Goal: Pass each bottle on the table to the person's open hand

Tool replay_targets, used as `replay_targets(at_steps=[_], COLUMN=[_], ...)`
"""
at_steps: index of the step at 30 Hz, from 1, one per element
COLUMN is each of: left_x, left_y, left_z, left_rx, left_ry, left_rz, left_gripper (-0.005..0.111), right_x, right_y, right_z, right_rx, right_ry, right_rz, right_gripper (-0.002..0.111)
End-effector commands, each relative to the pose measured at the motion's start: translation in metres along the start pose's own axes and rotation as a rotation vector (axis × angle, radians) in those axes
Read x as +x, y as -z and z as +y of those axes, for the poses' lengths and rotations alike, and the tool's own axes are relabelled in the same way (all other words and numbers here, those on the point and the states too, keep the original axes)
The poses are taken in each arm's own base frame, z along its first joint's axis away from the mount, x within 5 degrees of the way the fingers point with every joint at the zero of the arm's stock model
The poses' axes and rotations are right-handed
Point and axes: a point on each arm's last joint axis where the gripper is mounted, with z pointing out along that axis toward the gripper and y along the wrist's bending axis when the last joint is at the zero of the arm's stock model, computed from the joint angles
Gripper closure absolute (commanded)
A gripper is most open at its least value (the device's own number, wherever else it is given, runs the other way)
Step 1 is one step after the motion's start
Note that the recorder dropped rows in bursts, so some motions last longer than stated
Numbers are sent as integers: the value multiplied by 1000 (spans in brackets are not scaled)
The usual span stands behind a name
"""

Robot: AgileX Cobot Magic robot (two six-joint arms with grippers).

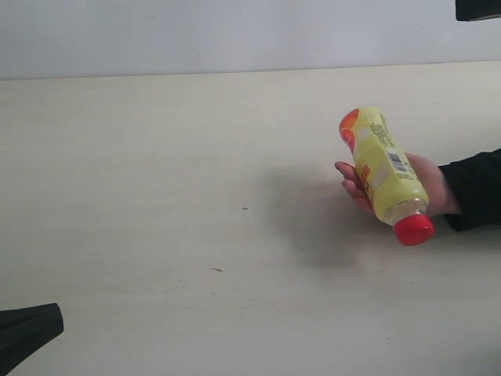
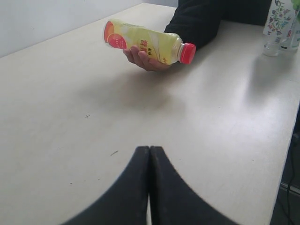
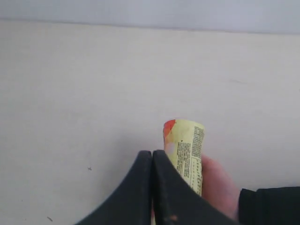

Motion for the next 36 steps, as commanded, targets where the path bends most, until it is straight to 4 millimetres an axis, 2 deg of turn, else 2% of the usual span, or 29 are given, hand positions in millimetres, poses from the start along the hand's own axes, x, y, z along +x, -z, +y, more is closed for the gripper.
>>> replay_targets(at_steps=[1, 8, 13, 19, 27, 36], left_x=[0, 0, 0, 0, 0, 0], left_y=[0, 0, 0, 0, 0, 0], left_z=[0, 0, 0, 0, 0, 0], left_rx=[3, 3, 3, 3, 3, 3], left_ry=[1, 1, 1, 1, 1, 1], left_rz=[-11, -11, -11, -11, -11, -11], left_gripper=[107, 107, 107, 107, 107, 107], right_x=[20, 68, 107, 135, 147, 148], right_y=[24, 78, 106, 133, 149, 150], right_z=[6, 29, 44, 57, 60, 61], right_rx=[-29, -196, -333, -412, -420, -423], right_ry=[6, 70, 95, 190, 227, 229], right_rz=[-165, -403, -388, -385, -454, -455], right_gripper=[108, 108, 108, 108, 108, 108])
